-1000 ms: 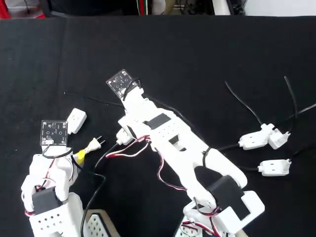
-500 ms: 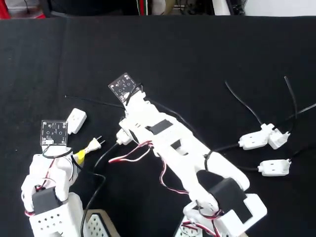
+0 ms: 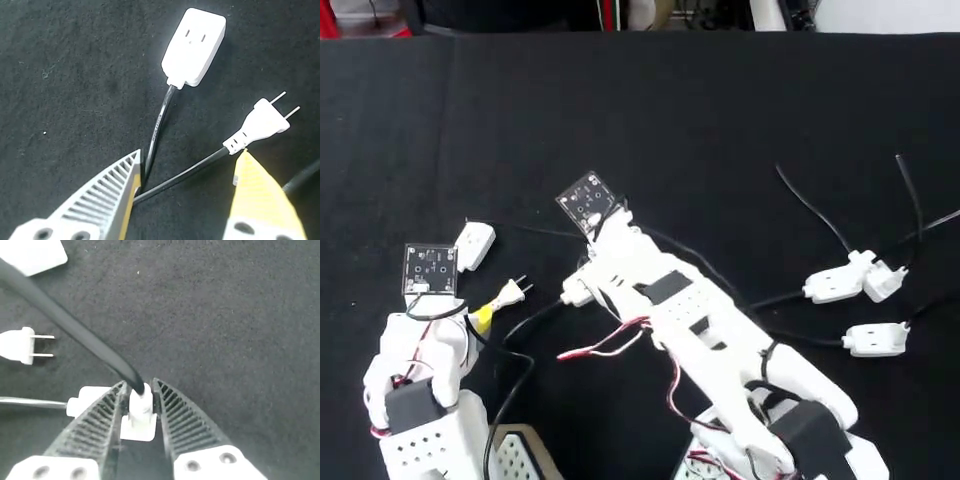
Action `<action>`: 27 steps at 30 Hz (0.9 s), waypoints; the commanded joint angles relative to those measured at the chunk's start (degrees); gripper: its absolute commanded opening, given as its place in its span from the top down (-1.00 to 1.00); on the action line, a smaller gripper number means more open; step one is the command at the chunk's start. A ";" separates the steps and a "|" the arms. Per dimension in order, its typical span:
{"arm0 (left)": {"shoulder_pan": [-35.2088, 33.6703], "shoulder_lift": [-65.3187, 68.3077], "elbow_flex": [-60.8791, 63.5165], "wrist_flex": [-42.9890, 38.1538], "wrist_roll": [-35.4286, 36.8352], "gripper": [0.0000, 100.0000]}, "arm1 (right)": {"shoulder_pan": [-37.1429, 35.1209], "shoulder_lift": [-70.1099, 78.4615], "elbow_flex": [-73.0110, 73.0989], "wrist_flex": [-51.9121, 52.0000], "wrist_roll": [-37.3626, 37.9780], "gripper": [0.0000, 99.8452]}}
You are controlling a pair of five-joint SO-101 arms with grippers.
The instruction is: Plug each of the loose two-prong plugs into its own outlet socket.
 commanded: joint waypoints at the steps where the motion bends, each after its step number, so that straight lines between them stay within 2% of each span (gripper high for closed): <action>1: -0.48 -0.18 -0.22 0.09 -0.26 0.41 | -0.70 1.89 0.31 -5.19 -0.35 0.98; 7: -0.48 -0.18 -0.22 0.09 -0.44 0.41 | -0.70 3.30 0.57 -5.01 -5.10 0.98; 13: -0.48 -0.18 -0.13 0.18 -2.11 0.41 | -0.70 -3.47 2.95 3.87 -9.49 0.98; 19: -0.48 -0.18 -0.13 0.18 -2.11 0.41 | -0.70 -12.35 11.30 1.14 -9.76 0.98; 27: -0.48 -0.18 -0.13 0.18 -2.11 0.41 | -0.79 -15.87 15.87 -2.55 -9.85 0.97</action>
